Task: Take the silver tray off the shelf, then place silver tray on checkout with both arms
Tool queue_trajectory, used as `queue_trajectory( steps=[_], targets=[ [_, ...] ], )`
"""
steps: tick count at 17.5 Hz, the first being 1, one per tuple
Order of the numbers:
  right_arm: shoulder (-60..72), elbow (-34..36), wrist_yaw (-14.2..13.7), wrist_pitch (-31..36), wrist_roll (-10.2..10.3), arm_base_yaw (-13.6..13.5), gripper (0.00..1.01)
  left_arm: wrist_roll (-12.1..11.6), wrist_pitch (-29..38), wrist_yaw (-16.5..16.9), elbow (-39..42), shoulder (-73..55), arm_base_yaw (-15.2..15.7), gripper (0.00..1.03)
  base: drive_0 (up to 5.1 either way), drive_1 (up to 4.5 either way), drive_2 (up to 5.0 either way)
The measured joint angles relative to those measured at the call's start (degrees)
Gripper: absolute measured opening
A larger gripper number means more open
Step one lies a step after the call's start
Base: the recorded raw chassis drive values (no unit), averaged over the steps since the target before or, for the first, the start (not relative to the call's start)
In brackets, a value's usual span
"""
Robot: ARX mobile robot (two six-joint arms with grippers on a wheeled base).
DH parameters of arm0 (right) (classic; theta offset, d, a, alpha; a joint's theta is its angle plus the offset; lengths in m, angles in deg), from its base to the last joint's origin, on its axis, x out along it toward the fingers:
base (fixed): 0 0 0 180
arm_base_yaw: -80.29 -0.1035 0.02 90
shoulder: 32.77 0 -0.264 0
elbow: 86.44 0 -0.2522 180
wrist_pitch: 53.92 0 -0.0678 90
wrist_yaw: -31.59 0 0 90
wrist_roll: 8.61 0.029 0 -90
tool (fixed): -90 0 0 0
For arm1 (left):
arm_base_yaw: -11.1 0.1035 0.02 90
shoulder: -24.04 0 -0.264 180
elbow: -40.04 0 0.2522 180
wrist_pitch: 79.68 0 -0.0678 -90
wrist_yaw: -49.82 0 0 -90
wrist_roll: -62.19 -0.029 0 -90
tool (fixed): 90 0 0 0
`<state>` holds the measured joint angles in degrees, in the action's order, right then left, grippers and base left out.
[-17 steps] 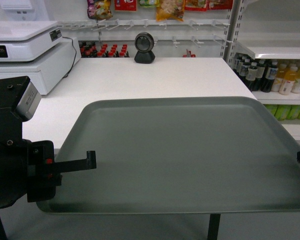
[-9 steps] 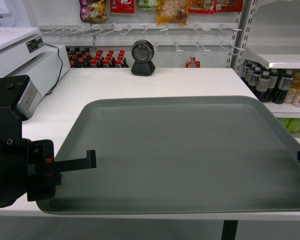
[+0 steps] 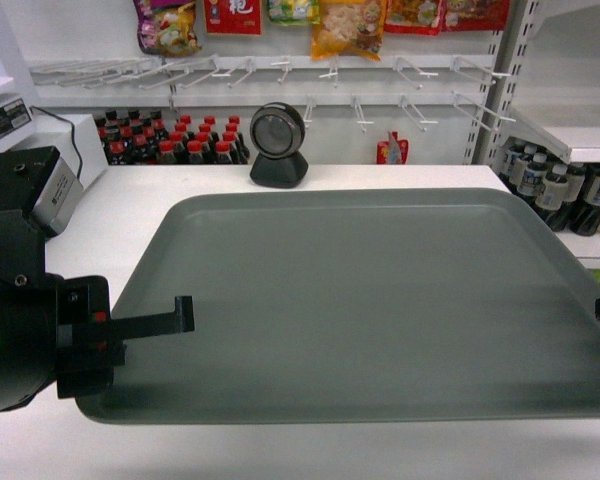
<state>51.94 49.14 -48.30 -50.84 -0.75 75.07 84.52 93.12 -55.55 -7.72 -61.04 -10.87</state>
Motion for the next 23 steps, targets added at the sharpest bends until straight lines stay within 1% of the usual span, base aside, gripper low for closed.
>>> queue_trajectory(
  steps=[3, 4, 5, 6, 7, 8, 9, 10, 11, 12, 14, 16, 17, 19, 20, 21, 22, 23],
  targets=[
    [0.0, 0.0, 0.0, -0.2, 0.0, 0.0, 0.02, 0.0, -0.4, -0.1, 0.1, -0.1, 0.0, 0.03, 0.0, 0.00, 0.0],
    [0.0, 0.0, 0.0, 0.0, 0.0, 0.0, 0.02, 0.0, 2.9, -1.5, 0.6, -0.4, -0.2, 0.03, 0.0, 0.00, 0.0],
    [0.0, 0.0, 0.0, 0.2, 0.1, 0.0, 0.02, -1.0, 10.5, -5.5, 2.3, -2.0, -0.5, 0.03, 0.0, 0.00, 0.0],
    [0.7, 0.6, 1.0, 4.4, -0.2, 0.2, 0.02, -1.9, 13.5, -6.4, 2.4, -3.3, -0.4, 0.03, 0.0, 0.00, 0.0],
    [2.6, 1.0, 4.8, 11.0, -0.2, 1.2, 0.02, -2.4, 18.3, -5.3, 2.1, -6.0, 1.5, 0.03, 0.0, 0.00, 0.0],
    [5.2, -0.2, 8.2, 15.0, -0.2, 1.8, 0.02, -2.9, 19.8, -3.3, 0.9, -7.4, 3.0, 0.03, 0.0, 0.00, 0.0],
    [9.4, -3.4, 10.8, 16.4, 0.1, 2.2, 0.02, -3.5, 20.8, -0.5, -2.0, -10.0, 5.6, 0.03, 0.0, 0.00, 0.0],
    [20.5, -14.7, 15.5, 10.1, -1.2, 2.3, 0.03, -5.2, 20.5, 9.0, -10.3, -17.9, 11.8, 0.03, 0.0, 0.00, 0.0],
    [29.2, -24.0, 17.0, 3.6, -3.5, 2.2, 0.03, -6.1, 17.8, 13.7, -15.7, -24.8, 14.1, 0.03, 0.0, 0.00, 0.0],
    [34.2, -29.7, 16.3, 0.7, -5.8, 2.2, 0.03, -5.9, 16.2, 14.5, -19.1, -28.6, 13.9, 0.02, 0.0, 0.00, 0.0],
    [36.4, -32.2, 14.5, -0.1, -7.5, 1.8, 0.03, -5.3, 16.1, 14.5, -20.6, -30.7, 13.5, 0.02, 0.0, 0.00, 0.0],
    [39.4, -34.5, 12.5, -0.7, -9.6, 1.1, 0.03, -3.8, 15.9, 13.9, -21.0, -33.1, 13.2, 0.02, 0.0, 0.00, 0.0],
    [40.5, -34.8, 11.5, -0.8, -10.4, 0.8, 0.03, -2.9, 15.8, 13.7, -21.0, -34.2, 13.0, 0.02, 0.0, 0.00, 0.0],
    [42.4, -34.9, 9.7, -0.8, -10.9, 0.4, 0.03, -1.8, 15.7, 13.1, -21.0, -36.6, 12.5, 0.02, 0.0, 0.00, 0.0],
    [43.9, -34.8, 8.0, -0.5, -10.9, 0.3, 0.03, -0.6, 14.7, 12.6, -21.6, -38.2, 11.6, 0.02, 0.0, 0.00, 0.0],
    [43.9, -34.7, 8.0, 0.4, -12.5, -0.1, 0.31, 1.0, 14.0, 12.0, -22.8, -38.6, 11.1, 0.25, 0.0, 0.00, 0.0],
    [39.2, -32.2, 8.7, 2.3, -11.9, 0.5, 0.59, 1.9, 14.8, 12.2, -20.3, -34.4, 11.4, 0.52, 0.0, 0.00, 0.0],
    [36.0, -31.4, 9.9, 2.5, -11.6, 1.2, 0.68, 2.3, 17.1, 11.4, -17.9, -30.2, 11.9, 0.62, 0.0, 0.00, 0.0]
  ],
)
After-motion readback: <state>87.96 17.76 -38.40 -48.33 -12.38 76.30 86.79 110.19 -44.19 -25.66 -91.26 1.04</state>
